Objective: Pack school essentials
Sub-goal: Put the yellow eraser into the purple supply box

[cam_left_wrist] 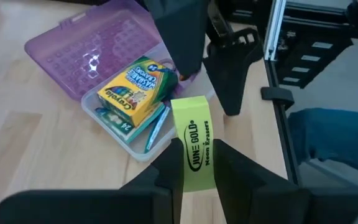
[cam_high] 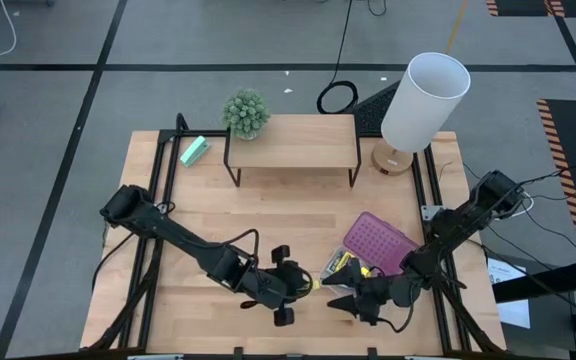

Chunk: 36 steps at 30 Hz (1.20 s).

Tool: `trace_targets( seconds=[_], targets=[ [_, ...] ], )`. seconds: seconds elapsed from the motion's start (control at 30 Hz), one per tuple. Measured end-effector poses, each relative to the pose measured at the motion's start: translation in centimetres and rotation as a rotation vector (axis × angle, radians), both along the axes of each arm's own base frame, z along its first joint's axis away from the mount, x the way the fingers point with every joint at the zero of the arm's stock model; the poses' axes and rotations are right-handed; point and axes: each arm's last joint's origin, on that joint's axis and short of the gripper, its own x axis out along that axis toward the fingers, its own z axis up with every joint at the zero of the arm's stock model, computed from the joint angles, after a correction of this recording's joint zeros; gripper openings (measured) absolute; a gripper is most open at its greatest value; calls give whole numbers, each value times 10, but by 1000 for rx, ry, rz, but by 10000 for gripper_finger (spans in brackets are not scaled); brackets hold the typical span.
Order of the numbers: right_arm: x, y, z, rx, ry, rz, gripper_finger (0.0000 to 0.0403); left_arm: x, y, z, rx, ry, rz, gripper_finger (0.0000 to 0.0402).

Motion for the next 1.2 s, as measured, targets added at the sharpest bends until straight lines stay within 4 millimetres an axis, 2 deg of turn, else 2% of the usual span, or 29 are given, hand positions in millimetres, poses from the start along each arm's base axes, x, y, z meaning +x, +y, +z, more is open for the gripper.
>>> trace_targets(
  seconds=[0.47, 0.77, 1.1, 1.2],
  targets=[
    [0, 0, 1, -82, -16, 15, 391, 0, 0, 0, -4, -5, 0, 77],
    [0, 0, 1, -102, -21, 20, 391, 5, -2, -10, -7, 18, -11, 77],
    [1, 0, 2, -283, -50, 53, 390, 13, 4, -5, -81, -35, -22, 77],
    [2, -1, 3, -327, -56, 55, 376, 14, 5, -5, -90, -31, -13, 77]
  ],
)
